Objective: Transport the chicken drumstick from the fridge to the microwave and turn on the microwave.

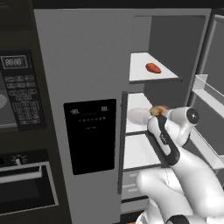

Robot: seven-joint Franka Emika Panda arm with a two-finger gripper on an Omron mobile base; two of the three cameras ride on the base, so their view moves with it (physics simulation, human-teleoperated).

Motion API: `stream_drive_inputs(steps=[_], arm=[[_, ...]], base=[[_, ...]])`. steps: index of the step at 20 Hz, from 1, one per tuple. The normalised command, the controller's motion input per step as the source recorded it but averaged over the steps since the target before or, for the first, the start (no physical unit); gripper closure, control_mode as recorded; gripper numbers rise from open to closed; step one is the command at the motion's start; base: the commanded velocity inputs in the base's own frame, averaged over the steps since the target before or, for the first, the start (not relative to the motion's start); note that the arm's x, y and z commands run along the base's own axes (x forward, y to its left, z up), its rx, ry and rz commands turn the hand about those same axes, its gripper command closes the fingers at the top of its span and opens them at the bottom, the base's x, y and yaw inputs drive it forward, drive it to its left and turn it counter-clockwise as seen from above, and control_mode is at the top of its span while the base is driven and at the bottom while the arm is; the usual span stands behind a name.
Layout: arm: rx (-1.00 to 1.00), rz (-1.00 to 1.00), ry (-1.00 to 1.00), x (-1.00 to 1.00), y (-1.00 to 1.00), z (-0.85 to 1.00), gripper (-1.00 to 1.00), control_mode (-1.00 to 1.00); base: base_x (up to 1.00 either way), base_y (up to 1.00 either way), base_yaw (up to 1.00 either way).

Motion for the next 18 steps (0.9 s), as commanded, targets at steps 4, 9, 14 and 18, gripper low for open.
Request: stream_drive_inputs(steps=[4, 9, 14, 18], arm=[[0.00, 0.00, 0.02, -0.55, 0.08, 0.56, 1.00, -1.00], [0.00, 0.00, -0.02, -0.67, 0.20, 0.19, 1.00, -1.00], [0.00, 0.00, -0.06, -0.77, 0.27, 0.21, 1.00, -1.00], [0.00, 0.00, -0.02, -0.77, 0.26, 0.48, 1.00, -1.00]], base=[[0.00, 0.00, 0.00], [0.00, 0.00, 0.00], [0.00, 0.00, 0.00], [0.00, 0.00, 0.00]])
